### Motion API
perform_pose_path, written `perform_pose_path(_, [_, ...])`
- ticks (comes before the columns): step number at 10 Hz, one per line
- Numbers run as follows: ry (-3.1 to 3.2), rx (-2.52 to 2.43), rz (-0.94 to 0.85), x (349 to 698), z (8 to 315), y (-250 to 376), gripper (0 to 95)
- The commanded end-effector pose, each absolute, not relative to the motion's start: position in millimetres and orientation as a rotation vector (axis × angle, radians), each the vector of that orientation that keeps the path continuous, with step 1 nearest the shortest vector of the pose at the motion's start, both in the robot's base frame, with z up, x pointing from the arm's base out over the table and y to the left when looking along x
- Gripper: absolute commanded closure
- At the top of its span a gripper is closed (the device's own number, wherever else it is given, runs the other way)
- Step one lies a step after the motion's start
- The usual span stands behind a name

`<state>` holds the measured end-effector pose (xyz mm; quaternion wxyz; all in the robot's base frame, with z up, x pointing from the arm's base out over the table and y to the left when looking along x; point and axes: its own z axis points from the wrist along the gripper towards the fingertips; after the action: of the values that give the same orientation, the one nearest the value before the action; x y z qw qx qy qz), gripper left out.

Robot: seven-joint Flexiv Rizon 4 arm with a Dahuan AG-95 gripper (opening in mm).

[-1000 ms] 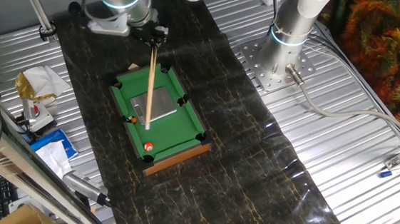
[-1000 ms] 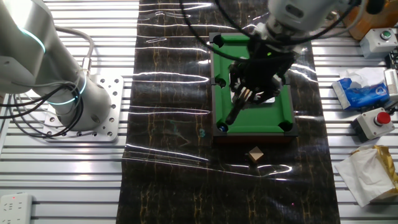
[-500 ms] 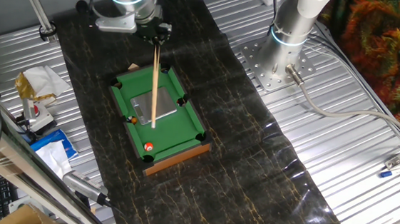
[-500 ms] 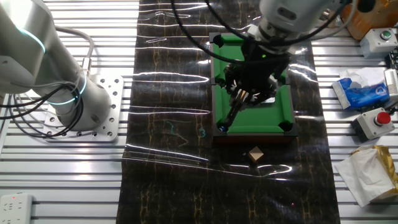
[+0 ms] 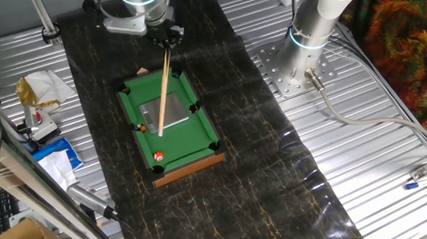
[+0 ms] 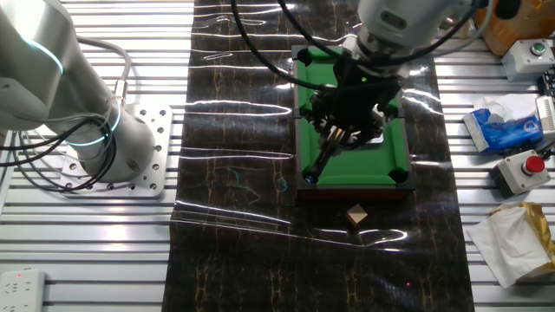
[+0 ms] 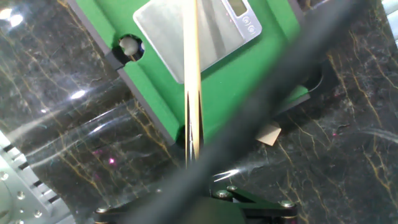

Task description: Hit the pool ball

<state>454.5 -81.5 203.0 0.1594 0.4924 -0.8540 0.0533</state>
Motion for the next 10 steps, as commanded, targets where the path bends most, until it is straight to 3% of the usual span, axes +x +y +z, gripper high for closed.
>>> perform_pose_path(1, [-2.450,1.409,0.152,455.0,201.3,-81.7,95.0])
perform_pose_path(10, [-2.465,1.400,0.136,458.9,195.9,-80.4,95.0])
